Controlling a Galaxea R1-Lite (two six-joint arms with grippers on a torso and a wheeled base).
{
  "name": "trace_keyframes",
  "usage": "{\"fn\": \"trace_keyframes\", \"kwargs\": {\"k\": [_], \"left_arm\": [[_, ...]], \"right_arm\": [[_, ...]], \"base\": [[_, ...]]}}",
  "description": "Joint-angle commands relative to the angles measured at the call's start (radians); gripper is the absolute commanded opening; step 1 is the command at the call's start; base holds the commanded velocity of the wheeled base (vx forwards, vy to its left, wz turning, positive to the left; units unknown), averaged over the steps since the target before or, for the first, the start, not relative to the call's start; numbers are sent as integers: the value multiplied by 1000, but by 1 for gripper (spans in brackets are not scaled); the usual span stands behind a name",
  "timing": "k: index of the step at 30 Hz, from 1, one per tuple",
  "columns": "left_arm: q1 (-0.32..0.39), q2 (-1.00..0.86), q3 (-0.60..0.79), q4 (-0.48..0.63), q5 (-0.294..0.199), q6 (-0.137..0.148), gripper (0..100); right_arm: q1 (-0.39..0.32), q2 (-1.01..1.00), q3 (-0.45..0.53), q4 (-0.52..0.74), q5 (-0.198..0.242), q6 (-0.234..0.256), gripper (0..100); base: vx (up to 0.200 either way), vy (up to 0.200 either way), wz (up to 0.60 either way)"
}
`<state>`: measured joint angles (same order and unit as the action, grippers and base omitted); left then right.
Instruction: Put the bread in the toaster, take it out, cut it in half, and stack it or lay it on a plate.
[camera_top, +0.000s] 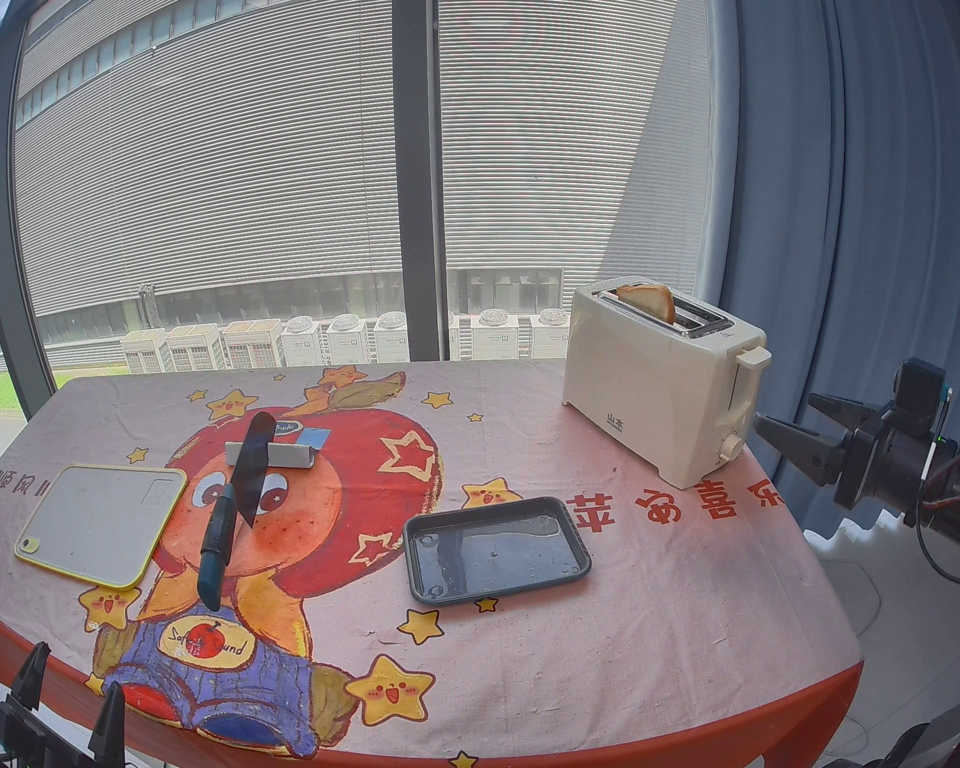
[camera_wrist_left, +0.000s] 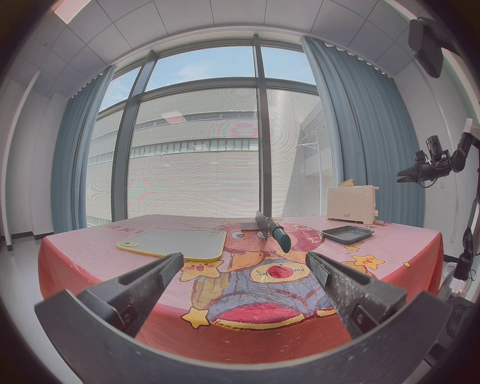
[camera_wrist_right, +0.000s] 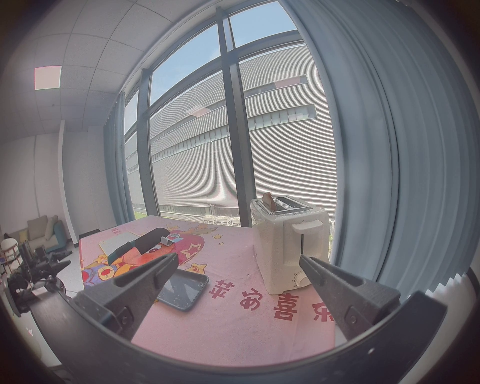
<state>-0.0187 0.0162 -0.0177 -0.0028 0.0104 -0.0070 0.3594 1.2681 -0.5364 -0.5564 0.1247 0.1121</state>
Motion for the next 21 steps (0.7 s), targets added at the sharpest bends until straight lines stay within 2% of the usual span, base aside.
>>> {"fn": "trace_keyframes", "kwargs": {"k": [1,11,21], "left_arm": [[0,-16,18,0,0,-1,100],[0,-16,18,0,2,-1,100],[0,-16,18,0,0,-1,100]], "right_arm": [[1,-21,35,0,0,-20,100],[26,-42,107,1,-2,-34,100],[26,-38,134,1,-3,-35,100]], "base": [[0,0,0],[0,0,0],[0,0,0]]}}
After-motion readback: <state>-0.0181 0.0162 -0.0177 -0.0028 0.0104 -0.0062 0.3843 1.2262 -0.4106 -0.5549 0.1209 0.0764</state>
